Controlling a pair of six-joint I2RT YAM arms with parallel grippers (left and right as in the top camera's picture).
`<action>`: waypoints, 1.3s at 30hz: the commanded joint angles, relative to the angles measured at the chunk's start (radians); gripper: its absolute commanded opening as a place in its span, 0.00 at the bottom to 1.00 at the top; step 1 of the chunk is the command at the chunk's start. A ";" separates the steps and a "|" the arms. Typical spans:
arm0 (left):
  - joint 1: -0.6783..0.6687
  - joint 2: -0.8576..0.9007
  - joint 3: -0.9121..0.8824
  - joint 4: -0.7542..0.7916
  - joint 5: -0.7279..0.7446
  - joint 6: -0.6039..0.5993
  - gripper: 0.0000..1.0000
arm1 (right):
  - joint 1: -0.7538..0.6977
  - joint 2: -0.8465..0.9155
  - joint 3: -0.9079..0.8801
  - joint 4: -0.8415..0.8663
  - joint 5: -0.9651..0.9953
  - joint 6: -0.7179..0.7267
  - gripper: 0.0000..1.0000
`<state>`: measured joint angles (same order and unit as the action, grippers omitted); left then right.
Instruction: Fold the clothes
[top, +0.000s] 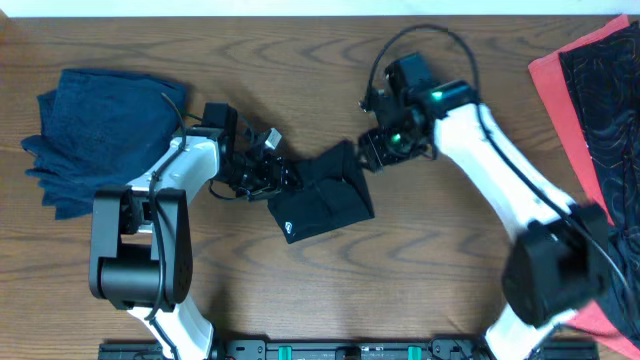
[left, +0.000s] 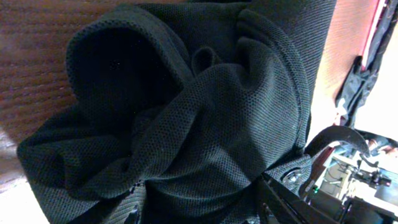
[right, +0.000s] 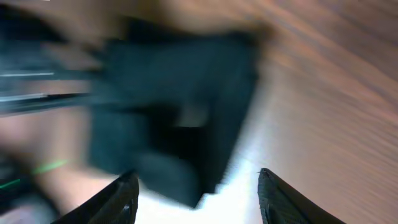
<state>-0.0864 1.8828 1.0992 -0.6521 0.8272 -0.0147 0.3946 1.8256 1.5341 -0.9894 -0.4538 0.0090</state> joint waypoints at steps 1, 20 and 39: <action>-0.005 0.006 -0.031 -0.016 -0.079 -0.013 0.58 | -0.004 -0.017 0.008 -0.025 -0.351 -0.052 0.60; -0.005 0.006 -0.031 -0.017 -0.080 -0.013 0.59 | 0.027 0.243 -0.186 0.150 -0.344 -0.111 0.76; -0.068 0.005 -0.063 -0.140 -0.079 -0.112 0.57 | -0.111 0.359 -0.051 0.301 0.058 0.064 0.73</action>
<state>-0.1116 1.8828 1.0733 -0.7650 0.8238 -0.0780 0.3382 2.1250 1.4342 -0.6945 -0.6819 0.0612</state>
